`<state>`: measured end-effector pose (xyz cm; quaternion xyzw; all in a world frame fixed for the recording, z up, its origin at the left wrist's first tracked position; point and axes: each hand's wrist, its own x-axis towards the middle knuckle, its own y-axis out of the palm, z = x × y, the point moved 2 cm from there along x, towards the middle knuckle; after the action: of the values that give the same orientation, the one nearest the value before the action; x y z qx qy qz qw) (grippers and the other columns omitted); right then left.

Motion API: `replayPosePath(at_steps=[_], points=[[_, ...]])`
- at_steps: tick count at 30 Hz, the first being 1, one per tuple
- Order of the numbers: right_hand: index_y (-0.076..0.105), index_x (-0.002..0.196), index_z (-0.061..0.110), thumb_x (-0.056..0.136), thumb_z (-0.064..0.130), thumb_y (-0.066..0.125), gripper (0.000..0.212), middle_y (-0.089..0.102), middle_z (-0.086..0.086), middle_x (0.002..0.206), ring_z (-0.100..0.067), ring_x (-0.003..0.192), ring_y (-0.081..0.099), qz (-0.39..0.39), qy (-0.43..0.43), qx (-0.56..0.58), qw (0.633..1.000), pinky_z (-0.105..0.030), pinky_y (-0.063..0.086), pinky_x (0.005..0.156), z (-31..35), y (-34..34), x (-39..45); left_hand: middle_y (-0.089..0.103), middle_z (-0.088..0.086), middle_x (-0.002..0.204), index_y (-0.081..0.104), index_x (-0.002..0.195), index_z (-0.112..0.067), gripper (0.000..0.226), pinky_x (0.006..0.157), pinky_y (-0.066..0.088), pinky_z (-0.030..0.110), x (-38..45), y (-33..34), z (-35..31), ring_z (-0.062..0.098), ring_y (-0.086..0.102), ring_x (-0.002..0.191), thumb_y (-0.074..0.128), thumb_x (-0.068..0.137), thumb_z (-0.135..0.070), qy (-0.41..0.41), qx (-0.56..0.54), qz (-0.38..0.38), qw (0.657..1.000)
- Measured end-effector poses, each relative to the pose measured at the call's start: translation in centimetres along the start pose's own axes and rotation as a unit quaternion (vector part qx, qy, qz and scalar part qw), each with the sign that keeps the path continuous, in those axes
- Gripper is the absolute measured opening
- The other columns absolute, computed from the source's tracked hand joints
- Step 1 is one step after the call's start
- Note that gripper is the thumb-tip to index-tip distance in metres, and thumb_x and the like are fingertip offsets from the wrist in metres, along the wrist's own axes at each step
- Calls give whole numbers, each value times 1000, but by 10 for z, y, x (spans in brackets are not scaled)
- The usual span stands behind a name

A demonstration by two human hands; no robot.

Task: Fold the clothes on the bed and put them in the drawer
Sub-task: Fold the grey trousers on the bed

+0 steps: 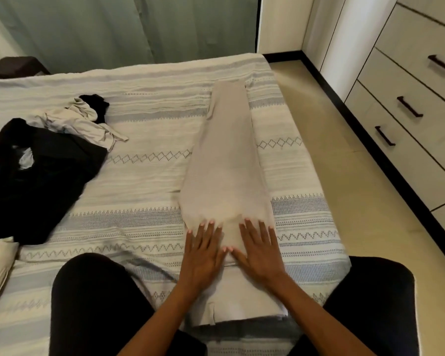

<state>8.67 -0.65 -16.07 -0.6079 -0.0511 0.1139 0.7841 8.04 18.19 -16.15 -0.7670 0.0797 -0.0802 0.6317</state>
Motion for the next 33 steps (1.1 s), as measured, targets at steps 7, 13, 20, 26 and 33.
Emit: replayPosePath(at_steps=[7, 13, 20, 26, 33], points=[[0, 161, 30, 94, 78, 24, 86, -9, 3, 169, -26, 154, -12, -6, 34, 8, 999, -50, 0, 123, -3, 7, -25, -14, 3, 166, -2, 159, -23, 80, 123, -1, 47, -21, 14, -2, 25, -14, 152, 25, 98, -67, -82, -14, 42, 996], [41, 152, 26, 99, 72, 18, 74, 30, -2, 162, -26, 149, 29, -15, 77, 44, 996, -46, 20, 118, -16, -9, 1, 12, -1, 166, 20, 157, -30, 70, 118, 23, 48, 13, -9, -6, 23, 19, 149, 21, 98, -67, -143, -47, 3, 989], [52, 145, 16, 96, 65, 27, 73, 52, -9, 148, -32, 139, 46, -33, 67, 50, 996, -51, 41, 109, -48, -52, 156, 25, 1, 163, 32, 154, -25, 74, 121, 18, 43, 163, -55, 32, 23, 25, 149, 11, 95, -65, -67, -77, -11, 995], [33, 155, 19, 102, 50, 43, 62, 34, -5, 160, -25, 146, 32, 15, 42, 71, 996, -42, 35, 115, -83, -92, 334, 43, 9, 154, 43, 149, -17, 76, 112, 35, 34, 334, -77, 80, 26, 45, 138, 17, 91, -59, -13, -107, -2, 994], [48, 147, 15, 100, 47, 43, 57, 43, -13, 155, -37, 143, 38, -46, 23, 22, 998, -49, 36, 111, -143, -105, 538, 28, 8, 161, 23, 157, -24, 63, 116, 30, 45, 524, -41, 116, 31, 32, 146, 17, 100, -51, 28, -17, 24, 999]])
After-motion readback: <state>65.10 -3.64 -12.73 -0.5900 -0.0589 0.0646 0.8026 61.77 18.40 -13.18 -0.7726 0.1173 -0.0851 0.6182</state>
